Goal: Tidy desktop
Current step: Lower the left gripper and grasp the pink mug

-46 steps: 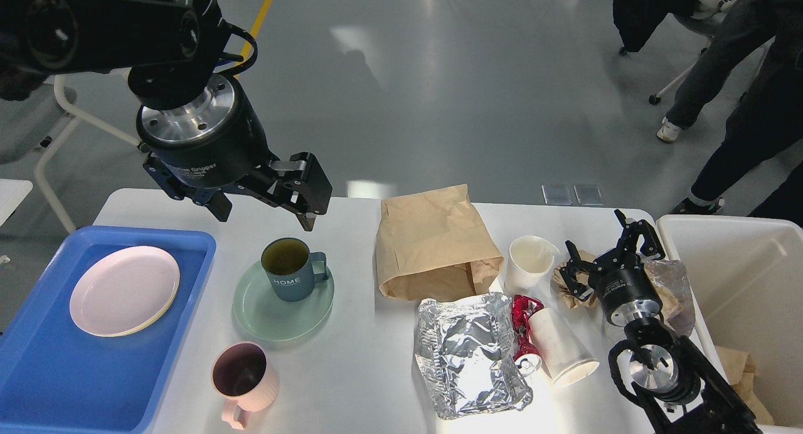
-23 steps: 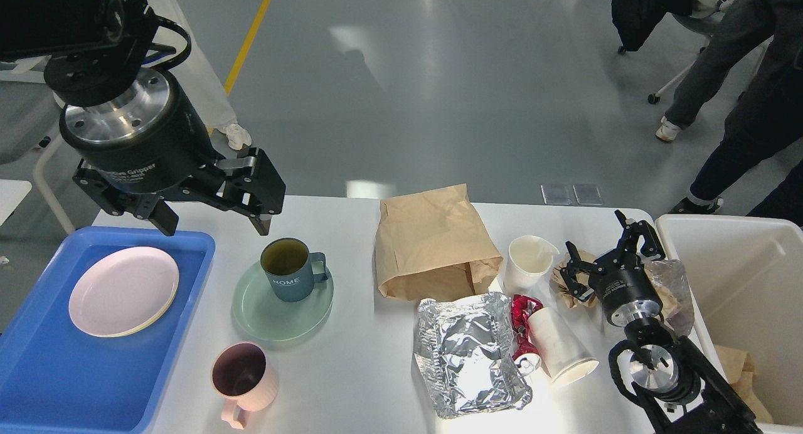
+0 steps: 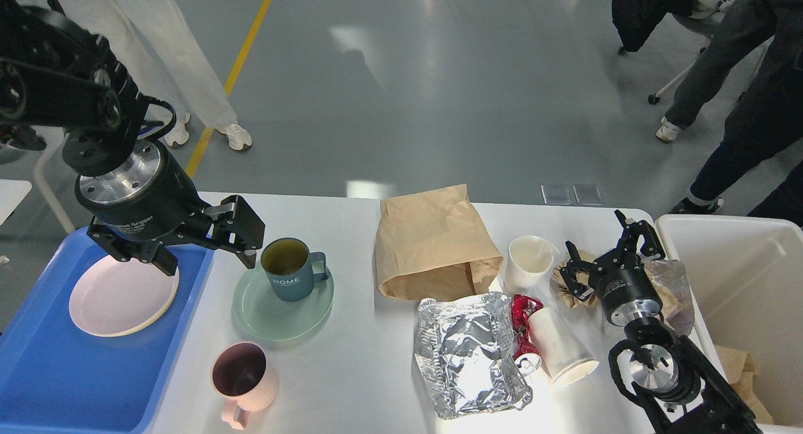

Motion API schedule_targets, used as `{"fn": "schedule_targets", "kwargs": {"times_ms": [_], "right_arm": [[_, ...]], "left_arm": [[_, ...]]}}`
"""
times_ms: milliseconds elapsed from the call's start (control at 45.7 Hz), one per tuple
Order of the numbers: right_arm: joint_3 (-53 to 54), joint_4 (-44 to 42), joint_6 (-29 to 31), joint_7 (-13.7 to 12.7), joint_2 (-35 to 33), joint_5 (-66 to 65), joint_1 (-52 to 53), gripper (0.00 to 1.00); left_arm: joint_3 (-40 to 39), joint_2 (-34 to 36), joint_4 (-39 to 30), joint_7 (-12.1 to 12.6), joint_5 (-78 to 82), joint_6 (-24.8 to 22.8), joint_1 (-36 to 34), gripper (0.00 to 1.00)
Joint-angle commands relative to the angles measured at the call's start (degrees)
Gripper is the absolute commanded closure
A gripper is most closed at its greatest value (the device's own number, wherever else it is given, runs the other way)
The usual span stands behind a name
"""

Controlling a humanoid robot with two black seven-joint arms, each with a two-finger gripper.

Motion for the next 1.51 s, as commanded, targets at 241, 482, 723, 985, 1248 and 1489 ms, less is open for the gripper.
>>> {"fn": "schedule_targets", "kwargs": {"times_ms": [241,482,723,985,1248,1489], "right_arm": [[0.0,0.01,0.02,0.0,0.01,-0.01,0.01,0.0],[0.0,0.01,-0.06,0.0,0.01,-0.01,0.01,0.0],[0.0,0.01,-0.06,0.0,0.01,-0.01,0.01,0.0],[0.0,0.01,0.02,0.0,0.09,-0.01,0.01,0.0],[0.0,0.01,0.02,0.0,0.09,-0.01,0.01,0.0],[-0.09,0.01,0.02,0.0,0.09,-0.01,0.01,0.0]], "left_arm": [[-6.8,5.02,2.77,0.07,10.71,22.38,28.6,0.05],[-8.29,4.93,4.97,0.07,16.25,27.48,36.52,0.07],[-8.29,4.58,7.96,2.88,16.25,29.15,39.07,0.12],[-9.26,3.44,11.3,4.56,15.19,30.56,44.52,0.31],[-9.88,2.56,14.46,5.69,12.91,30.56,47.51,0.86],[-12.34,2.3,17.01,12.2,13.0,30.56,50.41,1.0]]}}
